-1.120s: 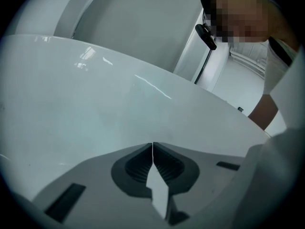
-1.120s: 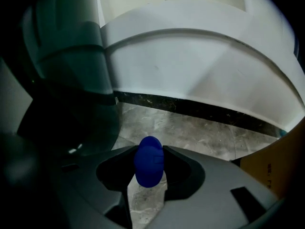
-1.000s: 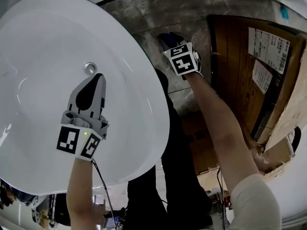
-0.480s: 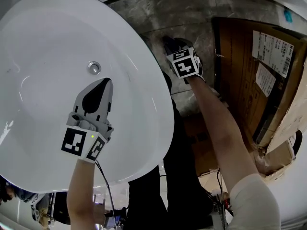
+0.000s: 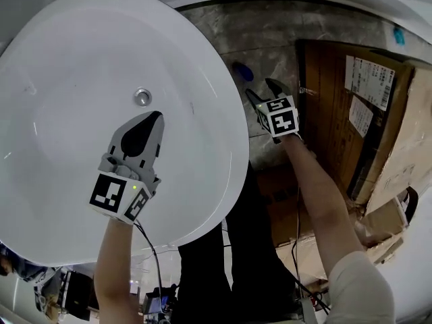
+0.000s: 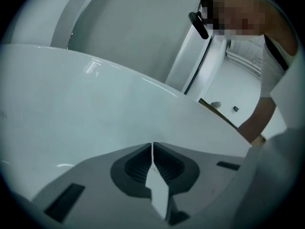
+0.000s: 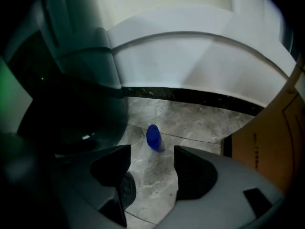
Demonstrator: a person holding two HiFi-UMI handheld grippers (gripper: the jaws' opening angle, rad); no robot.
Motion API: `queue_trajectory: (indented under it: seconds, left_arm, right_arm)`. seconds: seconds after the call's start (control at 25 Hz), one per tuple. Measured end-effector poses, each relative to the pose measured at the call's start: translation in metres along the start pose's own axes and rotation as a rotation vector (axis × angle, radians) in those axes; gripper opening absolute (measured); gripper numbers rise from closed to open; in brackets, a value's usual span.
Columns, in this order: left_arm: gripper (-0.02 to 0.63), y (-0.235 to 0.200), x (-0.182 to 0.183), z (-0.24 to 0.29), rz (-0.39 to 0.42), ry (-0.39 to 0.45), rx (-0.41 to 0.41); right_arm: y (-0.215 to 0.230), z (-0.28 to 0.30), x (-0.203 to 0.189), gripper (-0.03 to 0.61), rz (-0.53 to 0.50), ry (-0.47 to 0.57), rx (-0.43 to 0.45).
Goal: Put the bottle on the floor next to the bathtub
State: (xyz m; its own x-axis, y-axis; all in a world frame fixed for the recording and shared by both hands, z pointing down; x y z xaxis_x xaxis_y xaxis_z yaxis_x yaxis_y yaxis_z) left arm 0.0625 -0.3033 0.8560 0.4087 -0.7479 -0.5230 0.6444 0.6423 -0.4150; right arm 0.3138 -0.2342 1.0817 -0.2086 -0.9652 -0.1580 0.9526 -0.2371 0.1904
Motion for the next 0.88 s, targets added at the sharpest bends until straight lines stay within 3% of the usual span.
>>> queue_trajectory:
  seconds: [0.08,0.28,0.48,0.6,0.72,0.88]
  left_arm:
    - [0.060,0.001,0.006,-0.012,-0.017,0.019,-0.001]
    - [0.060,0.021,0.023,-0.043,-0.011,0.028,-0.070]
    - [0.060,0.044,0.038,-0.076,0.068,0.000,-0.111]
    - [0.058,0.056,0.051,-0.103,0.098,0.034,-0.103]
    - [0.058,0.069,0.057,-0.129,0.086,0.073,-0.123]
    - [0.058,0.077,0.056,-0.160,0.101,0.070,-0.122]
  right_arm:
    - [0.004,-0.025,-0.011,0.265,0.050,0.005,-0.022]
    - [-0.004,-0.094,-0.030,0.265,0.313,0.093,-0.001]
    - [-0.038,-0.165,-0.015,0.265,0.441,0.226,0.092]
    - [-0.059,-0.208,0.002,0.264,0.414,0.280,0.149]
    - [-0.076,-0.249,0.014,0.264,0.320,0.306,0.106]
    - [-0.092,-0.304,0.031,0.264,0.282,0.364,0.062]
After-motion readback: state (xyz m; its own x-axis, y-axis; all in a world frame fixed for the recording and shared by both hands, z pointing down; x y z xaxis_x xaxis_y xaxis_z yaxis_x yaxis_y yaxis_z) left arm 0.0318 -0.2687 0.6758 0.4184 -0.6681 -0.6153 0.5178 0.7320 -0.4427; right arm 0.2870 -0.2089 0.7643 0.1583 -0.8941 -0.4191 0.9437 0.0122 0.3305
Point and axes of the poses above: the fingertips, and each gripper's own axes: z forward along the fingers, y to its right, x out of its top, the point moved 3 cm from there along -z, backward along the fingers, and after that the axes turned 14 degrees about -y, right-handed, at the moved point
